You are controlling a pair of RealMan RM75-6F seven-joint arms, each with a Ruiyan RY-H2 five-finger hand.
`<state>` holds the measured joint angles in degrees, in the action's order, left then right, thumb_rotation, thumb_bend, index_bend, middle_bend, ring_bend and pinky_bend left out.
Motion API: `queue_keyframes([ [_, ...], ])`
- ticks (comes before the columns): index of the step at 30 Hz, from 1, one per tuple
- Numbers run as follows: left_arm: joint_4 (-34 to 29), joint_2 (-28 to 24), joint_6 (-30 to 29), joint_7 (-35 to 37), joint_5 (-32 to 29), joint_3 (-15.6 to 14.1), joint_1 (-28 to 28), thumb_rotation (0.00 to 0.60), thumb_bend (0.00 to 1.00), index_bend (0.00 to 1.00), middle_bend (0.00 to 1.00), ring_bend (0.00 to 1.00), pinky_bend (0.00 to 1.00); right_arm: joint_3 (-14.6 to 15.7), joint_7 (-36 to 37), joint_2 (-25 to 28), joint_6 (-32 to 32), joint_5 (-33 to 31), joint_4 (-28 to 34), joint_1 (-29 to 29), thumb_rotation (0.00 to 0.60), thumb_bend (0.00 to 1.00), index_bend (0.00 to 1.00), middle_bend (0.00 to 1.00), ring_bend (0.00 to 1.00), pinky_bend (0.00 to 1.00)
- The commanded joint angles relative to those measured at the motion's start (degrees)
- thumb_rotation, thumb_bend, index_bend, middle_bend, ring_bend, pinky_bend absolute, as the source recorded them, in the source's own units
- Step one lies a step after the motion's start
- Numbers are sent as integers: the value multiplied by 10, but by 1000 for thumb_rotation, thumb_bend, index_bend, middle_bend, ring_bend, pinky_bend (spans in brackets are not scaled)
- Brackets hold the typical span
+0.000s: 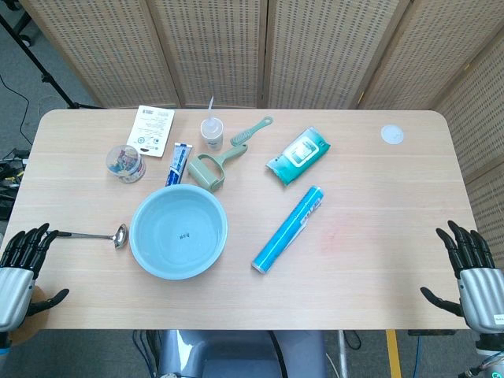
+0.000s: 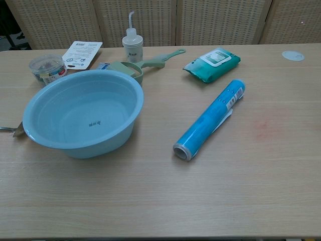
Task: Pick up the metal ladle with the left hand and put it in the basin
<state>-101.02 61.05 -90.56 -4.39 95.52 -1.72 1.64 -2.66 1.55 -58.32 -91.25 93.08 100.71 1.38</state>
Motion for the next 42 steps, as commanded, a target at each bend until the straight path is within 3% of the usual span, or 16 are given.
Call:
queue_keyframes([
  [1,-1,-1,2,3,-1,-1,0,600,64,0,0,0,35,1,-1,0,2,-1,1,1,600,0,0,0,0,0],
  [11,-1,-5,3,18,-10,3,0,600,86,0,0,0,35,2,-1,2,6,-2,4,1,600,0,0,0,0,0],
  [13,5,-4,13,23,-26,13,7,600,101,0,94,30,36,2,-1,3,6,-5,5,1,600,0,0,0,0,0],
  [14,11,-1,21,33,-34,19,14,600,108,0,228,112,61,1,0,3,7,-7,5,1,600,0,0,0,0,0],
  [15,18,2,26,40,-40,24,18,600,114,0,397,240,142,0,1,4,8,-9,6,1,600,0,0,0,0,0],
  [16,26,7,29,46,-45,30,23,600,119,0,492,337,232,0,2,4,8,-10,6,1,600,0,0,0,0,0],
  [18,49,22,29,52,-59,45,30,600,132,0,681,566,591,-2,4,5,8,-13,7,1,600,0,0,0,0,0],
  [20,69,37,34,50,-79,58,36,600,137,0,790,699,796,-3,5,5,8,-15,7,1,600,0,0,0,0,0],
  [22,85,46,54,53,-106,69,45,600,137,0,870,799,902,-3,5,5,8,-17,7,1,600,0,0,0,0,0],
  [25,96,43,113,58,-156,80,65,600,134,0,915,849,948,-3,4,5,11,-19,6,2,600,0,0,0,0,0],
  [26,117,41,173,60,-203,93,88,600,134,0,926,861,955,-3,3,4,15,-21,6,3,600,0,0,0,0,0],
  [29,160,43,265,59,-273,108,125,600,136,0,940,873,959,-4,3,5,16,-23,8,3,600,0,0,0,0,0],
  [31,182,50,292,59,-295,111,136,600,156,17,944,877,959,-4,3,5,16,-24,9,3,600,0,0,0,0,0],
  [35,249,77,337,61,-332,117,155,600,306,159,946,878,960,-4,3,5,17,-25,10,3,600,0,0,0,0,0],
  [39,295,101,364,73,-338,116,167,600,407,300,947,877,960,-3,2,5,21,-27,10,4,600,0,0,0,0,0],
  [42,339,125,379,83,-329,112,178,600,435,340,947,878,960,-3,0,4,24,-28,9,5,600,0,0,0,0,0],
])
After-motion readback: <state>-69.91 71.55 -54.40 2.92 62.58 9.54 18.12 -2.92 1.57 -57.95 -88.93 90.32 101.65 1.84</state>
